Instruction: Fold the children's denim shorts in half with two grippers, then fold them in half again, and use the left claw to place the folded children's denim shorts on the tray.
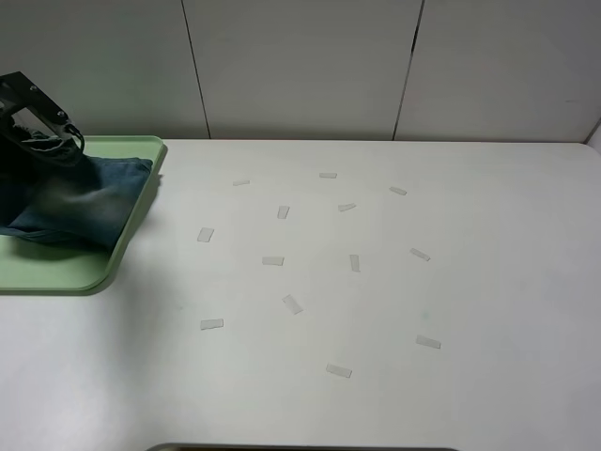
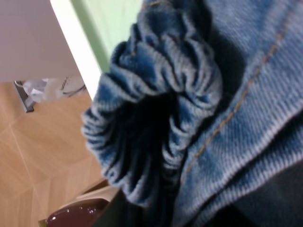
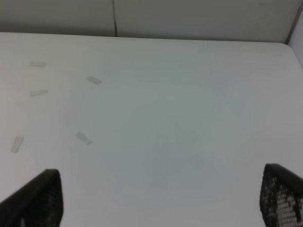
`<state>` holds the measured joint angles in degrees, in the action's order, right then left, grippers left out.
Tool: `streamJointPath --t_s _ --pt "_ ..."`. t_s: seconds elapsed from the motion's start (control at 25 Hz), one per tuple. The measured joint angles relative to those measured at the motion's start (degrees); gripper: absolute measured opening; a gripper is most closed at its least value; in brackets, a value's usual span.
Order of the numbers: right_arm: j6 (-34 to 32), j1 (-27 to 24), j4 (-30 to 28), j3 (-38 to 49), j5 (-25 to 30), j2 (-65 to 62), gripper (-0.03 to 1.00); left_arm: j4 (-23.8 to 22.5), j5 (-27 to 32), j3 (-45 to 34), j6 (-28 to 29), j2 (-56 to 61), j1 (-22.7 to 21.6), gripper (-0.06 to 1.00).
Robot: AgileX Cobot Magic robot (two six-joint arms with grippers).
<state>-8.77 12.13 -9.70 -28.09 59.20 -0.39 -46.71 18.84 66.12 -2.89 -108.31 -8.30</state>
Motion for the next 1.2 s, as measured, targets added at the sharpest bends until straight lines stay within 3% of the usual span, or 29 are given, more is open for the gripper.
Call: streamJointPath --t_s 0.44,0.52,0.64,0.72,0.88,1.2 --pt "0.0 0.0 0.0 0.0 0.0 0.0 0.63 1.1 0.3 0.0 5.7 -2.1 0.0 0.18" --pt "0.0 0.0 0.0 0.0 0.0 0.0 0.63 1.1 0.3 0.0 6.0 -2.1 0.0 0.29" --pt "0.0 0.0 0.0 0.0 0.0 0.0 0.63 1.0 0.0 0.0 7.1 -2.0 0.0 0.56" --pt "0.0 0.0 0.0 0.0 0.0 0.0 0.63 1.0 -1.3 0.0 8.7 -1.5 0.0 0.67" --pt "0.0 0.0 0.0 0.0 0.0 0.0 0.63 1.0 -4.3 0.1 11.6 0.5 0.0 0.72" --pt "0.0 0.0 0.0 0.0 0.0 0.0 0.63 1.7 -6.6 0.2 16.1 1.5 0.0 0.73"
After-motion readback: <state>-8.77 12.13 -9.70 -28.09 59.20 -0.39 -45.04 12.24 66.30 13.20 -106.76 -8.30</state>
